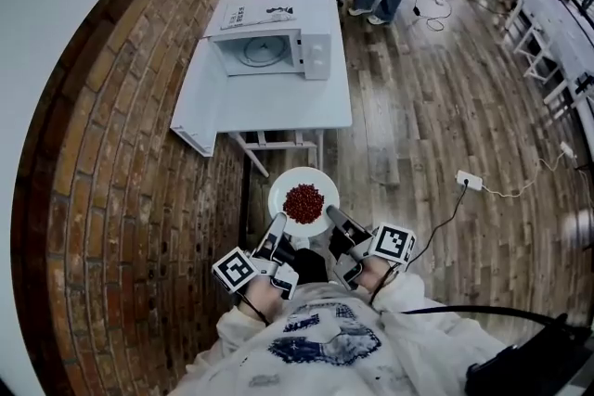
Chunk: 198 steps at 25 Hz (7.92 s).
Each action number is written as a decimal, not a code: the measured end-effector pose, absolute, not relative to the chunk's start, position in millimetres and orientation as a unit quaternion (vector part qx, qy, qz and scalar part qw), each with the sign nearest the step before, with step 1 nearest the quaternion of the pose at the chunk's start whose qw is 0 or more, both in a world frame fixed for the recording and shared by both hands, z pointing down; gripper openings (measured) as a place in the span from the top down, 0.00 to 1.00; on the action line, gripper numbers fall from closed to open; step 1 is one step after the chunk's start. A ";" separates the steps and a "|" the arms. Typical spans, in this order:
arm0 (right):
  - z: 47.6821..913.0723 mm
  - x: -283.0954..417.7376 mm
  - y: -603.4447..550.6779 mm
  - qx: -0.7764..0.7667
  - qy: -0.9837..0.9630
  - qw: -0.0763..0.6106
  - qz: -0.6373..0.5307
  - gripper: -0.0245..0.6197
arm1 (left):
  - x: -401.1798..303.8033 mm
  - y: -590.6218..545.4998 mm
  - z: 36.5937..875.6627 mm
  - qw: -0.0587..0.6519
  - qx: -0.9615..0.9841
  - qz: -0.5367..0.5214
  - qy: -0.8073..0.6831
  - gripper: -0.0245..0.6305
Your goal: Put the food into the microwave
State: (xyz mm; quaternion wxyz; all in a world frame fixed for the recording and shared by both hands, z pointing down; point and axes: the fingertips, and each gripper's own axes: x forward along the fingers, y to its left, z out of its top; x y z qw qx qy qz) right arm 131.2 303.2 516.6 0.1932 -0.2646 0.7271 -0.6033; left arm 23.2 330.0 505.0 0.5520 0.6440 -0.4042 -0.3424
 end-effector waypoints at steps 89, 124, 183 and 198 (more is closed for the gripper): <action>558.2 2.1 -137.3 -0.222 0.697 0.091 -0.676 0.92 | -106.6 -91.1 544.1 0.543 0.575 -0.358 -0.497 0.93; 649.9 -55.8 -215.2 -0.292 0.654 0.109 -0.689 0.92 | -171.5 -181.7 642.6 0.600 0.579 -0.295 -0.467 0.93; 697.6 -67.6 -270.4 -0.385 0.611 0.204 -0.661 0.92 | -181.4 -242.7 695.7 0.631 0.547 -0.293 -0.466 0.93; 694.8 -67.5 -268.9 -0.384 0.611 0.207 -0.660 0.92 | -147.5 -206.1 681.7 0.657 0.574 -0.272 -0.406 0.82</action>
